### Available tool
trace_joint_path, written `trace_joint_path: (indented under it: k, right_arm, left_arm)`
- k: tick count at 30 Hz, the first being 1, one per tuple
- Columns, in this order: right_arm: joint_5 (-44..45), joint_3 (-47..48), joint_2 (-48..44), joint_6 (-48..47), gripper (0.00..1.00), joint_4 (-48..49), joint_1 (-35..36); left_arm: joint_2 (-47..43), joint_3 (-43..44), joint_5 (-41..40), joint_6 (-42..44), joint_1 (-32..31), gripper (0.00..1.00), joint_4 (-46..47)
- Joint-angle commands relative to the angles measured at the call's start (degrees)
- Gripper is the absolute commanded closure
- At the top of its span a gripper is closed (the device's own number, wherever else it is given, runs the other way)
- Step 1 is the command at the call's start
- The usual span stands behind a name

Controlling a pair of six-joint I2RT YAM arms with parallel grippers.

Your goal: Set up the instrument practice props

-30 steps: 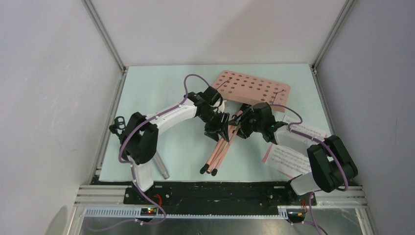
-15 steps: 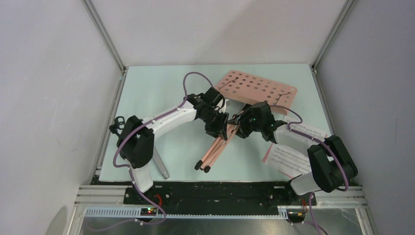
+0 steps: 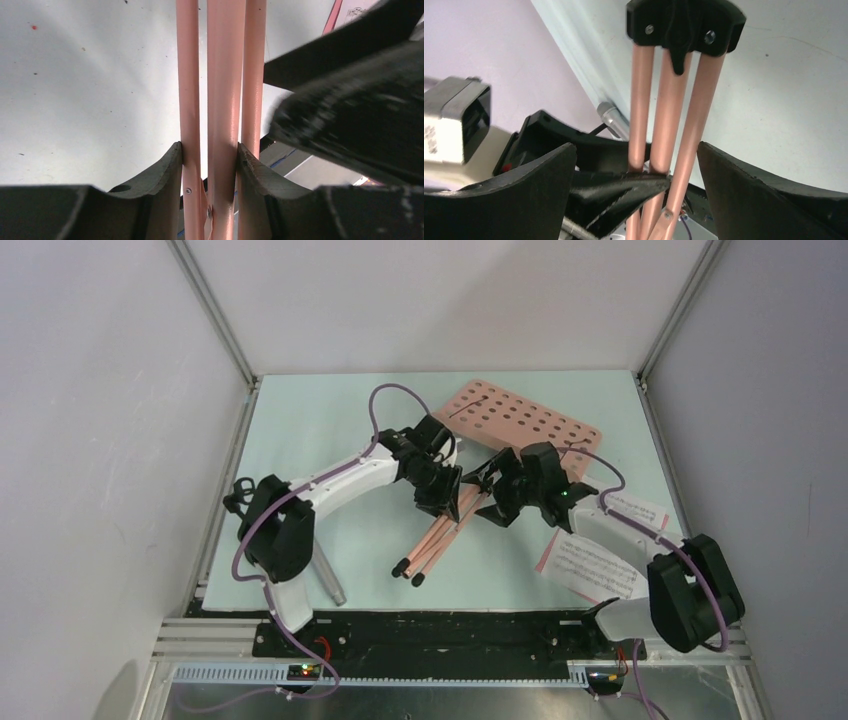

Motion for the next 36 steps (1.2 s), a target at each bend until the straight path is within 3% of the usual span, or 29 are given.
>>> trace_joint_path:
  k: [1, 6, 9, 18, 27, 36]
  right_arm:
    - [-1.5, 2.1, -5.8, -1.9, 0.04, -0.6, -0.9]
    - [4.8, -4.8, -17.7, -0.7, 0.22, -1.4, -4.2]
    - [9.7, -7.3, -23.9, -1.4, 0.24, -4.2, -7.3]
    - [11.7, -11.4, -25.4, -3.7, 0.31, -6.2, -9.5]
    - [10.8, -24.6, -31.6, 1.1, 0.28, 6.1, -10.2]
    - [8.3, -34.1, -20.6, 15.0, 0.25, 34.1, -11.1]
  left_arm:
    - [-4.4, 3.6, 3.9, -1.4, 1.4, 1.0, 2.9]
    - [-5.6, 5.0, 5.2, -3.6, 2.3, 1.0, 2.8]
    - [-6.2, 5.6, 7.4, -5.3, 2.9, 1.0, 2.8]
    - [-6.8, 10.3, 13.3, -9.7, 3.1, 1.0, 2.8]
    - [-6.0, 15.2, 14.6, -15.1, 3.3, 1.0, 2.8]
    - [-5.1, 16.3, 14.9, -16.9, 3.5, 1.0, 3.0]
